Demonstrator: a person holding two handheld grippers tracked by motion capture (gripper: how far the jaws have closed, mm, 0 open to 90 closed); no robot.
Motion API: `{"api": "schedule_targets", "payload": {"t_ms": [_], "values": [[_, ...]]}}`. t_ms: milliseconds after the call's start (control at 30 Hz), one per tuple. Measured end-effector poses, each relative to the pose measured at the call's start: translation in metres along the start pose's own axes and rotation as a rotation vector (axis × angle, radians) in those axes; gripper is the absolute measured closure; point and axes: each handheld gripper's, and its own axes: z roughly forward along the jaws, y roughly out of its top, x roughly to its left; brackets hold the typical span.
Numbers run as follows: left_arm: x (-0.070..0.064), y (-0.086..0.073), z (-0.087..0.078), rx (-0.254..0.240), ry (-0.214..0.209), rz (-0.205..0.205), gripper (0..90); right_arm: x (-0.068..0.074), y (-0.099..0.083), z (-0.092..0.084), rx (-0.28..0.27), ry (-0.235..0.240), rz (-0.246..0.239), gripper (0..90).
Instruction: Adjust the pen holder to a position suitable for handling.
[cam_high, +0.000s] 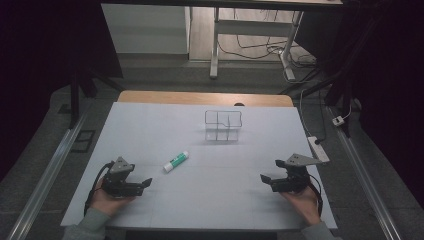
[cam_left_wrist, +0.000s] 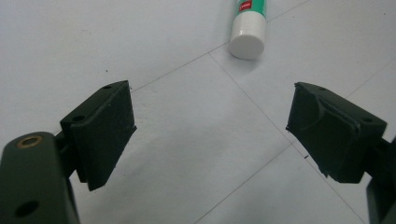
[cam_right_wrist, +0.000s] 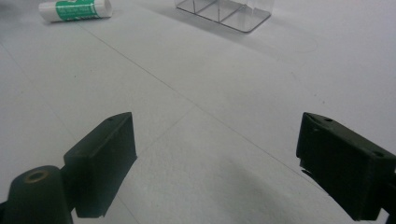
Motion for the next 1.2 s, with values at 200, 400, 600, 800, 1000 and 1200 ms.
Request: {"api": "schedule_targets", "payload": {"t_ms": [200, 400, 600, 800, 1000, 1200], "values": [[-0.0003, -0.0005, 0.0006, 0.004, -0.004, 0.007, 14.5, 0.0011, -0.0004, 0.0027, 0.021, -0.002, -0.008, 12.4], [0.0005, -0.0003, 0.0013, 0.005, -0.007, 0.006, 14.7, 0.0036, -0.0009, 0.0046, 0.047, 0.009, -0.014, 12.7], [0.0010, 0.0011, 0.0032, 0.003, -0.013, 0.014, 15.0, 0.0038, -0.0016, 0.0030, 0.042, 0.016, -0.001, 12.7], [0.0008, 0.0012, 0.0043, 0.009, -0.019, 0.018, 15.5, 0.0031, -0.0026, 0.0028, 0.042, 0.007, 0.003, 12.9], [0.0002, 0.0006, 0.0032, 0.009, -0.017, 0.023, 15.7, 0.0021, -0.0018, 0.0033, 0.032, 0.016, 0.005, 13.2], [-0.0003, 0.0009, 0.0034, 0.011, -0.016, 0.027, 16.3, 0.0015, -0.0020, 0.0051, 0.031, 0.022, 0.010, 13.2]]}}
